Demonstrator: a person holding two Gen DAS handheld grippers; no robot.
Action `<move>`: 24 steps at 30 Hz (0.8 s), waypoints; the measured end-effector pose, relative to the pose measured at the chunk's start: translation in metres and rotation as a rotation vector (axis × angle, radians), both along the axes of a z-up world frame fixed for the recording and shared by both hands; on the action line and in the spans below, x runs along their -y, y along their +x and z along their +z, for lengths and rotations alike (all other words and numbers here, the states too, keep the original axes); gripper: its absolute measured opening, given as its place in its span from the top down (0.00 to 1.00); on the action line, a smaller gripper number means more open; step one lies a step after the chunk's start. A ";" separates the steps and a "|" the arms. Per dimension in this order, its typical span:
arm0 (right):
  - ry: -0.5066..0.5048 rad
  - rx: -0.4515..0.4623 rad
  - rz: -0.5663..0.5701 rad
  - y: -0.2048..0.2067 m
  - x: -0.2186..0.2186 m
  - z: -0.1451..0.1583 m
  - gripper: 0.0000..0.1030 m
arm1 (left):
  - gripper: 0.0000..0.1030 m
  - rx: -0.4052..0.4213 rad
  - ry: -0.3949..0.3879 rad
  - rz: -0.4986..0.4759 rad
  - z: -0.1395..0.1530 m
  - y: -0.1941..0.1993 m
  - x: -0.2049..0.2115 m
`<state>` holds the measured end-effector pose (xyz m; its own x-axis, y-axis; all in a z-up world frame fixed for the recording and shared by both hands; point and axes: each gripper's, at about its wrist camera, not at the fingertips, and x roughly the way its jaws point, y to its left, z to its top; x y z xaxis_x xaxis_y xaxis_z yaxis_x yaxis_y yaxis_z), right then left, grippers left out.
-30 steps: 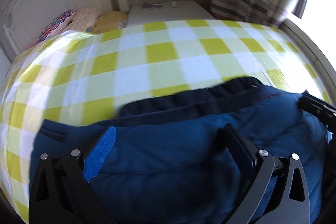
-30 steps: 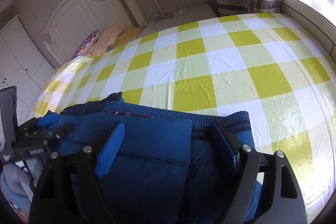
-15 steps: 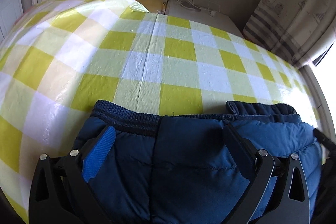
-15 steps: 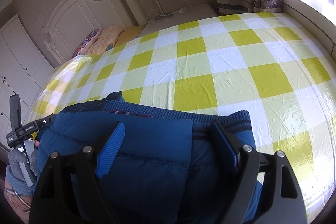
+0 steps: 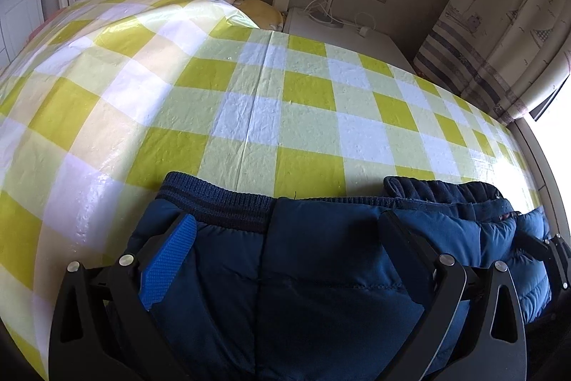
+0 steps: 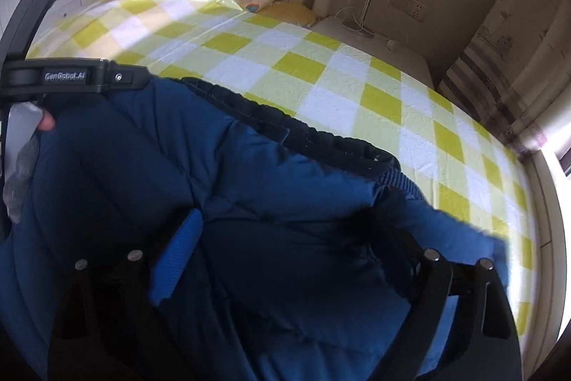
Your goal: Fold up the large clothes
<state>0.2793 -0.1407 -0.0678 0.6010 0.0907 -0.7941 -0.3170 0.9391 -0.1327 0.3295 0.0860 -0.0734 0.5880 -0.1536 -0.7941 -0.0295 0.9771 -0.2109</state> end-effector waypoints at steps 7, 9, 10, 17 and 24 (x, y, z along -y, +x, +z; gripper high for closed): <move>0.155 0.062 -0.143 -0.014 0.075 0.036 0.11 | 0.05 0.003 -0.015 -0.001 -0.001 0.001 -0.003; 0.172 0.055 -0.251 -0.013 0.116 0.031 0.11 | 0.05 0.003 -0.016 -0.001 -0.001 0.001 -0.003; 0.184 0.023 -0.322 -0.009 0.140 0.019 0.11 | 0.05 0.003 -0.015 -0.001 -0.001 0.001 -0.003; 0.344 -0.041 -0.369 -0.009 0.174 -0.007 0.08 | 0.05 0.012 -0.015 0.001 0.000 0.000 -0.004; 0.398 -0.041 -0.365 -0.009 0.180 -0.008 0.08 | 0.05 0.007 -0.031 -0.001 0.000 0.001 -0.005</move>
<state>0.2704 -0.3207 -0.0762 0.6191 0.1802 -0.7643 0.0414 0.9645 0.2609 0.3303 0.0912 -0.0737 0.5929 -0.1790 -0.7851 -0.0268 0.9700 -0.2414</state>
